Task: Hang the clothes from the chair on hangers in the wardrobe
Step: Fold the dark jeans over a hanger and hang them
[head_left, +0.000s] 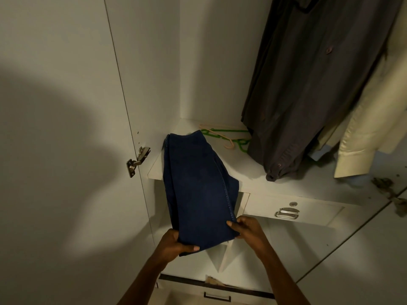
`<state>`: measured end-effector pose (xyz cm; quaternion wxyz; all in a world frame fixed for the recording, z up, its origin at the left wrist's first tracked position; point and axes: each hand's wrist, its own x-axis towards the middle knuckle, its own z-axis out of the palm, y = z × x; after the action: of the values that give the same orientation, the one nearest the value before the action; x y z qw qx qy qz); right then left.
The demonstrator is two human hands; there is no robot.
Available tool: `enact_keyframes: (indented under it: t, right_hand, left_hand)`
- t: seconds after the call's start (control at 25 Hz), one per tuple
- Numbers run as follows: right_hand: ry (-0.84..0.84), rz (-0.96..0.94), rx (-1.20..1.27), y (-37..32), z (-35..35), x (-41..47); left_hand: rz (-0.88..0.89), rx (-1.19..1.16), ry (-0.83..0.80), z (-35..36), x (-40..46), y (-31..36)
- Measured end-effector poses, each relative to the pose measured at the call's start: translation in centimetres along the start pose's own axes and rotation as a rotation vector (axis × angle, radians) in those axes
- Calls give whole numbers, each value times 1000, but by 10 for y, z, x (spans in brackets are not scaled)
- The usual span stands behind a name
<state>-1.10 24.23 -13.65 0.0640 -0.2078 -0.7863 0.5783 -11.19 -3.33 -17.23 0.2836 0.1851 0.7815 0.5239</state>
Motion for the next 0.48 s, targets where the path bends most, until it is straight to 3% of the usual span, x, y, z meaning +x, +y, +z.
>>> enact_keyframes:
  t: [0.12, 0.24, 0.36, 0.48]
  right_hand:
    - [262, -179, -299, -33, -3, 24]
    - [399, -320, -227, -87, -15, 70]
    - [399, -356, -176, -127, -28, 136]
    - [339, -269, -402, -148, -40, 200]
  left_hand:
    - [-18, -5, 81, 4, 1, -1]
    - [-49, -37, 164, 11, 14, -9]
    - [-128, -118, 231, 17, 24, -13]
    - [-160, -195, 322, 21, 29, -13]
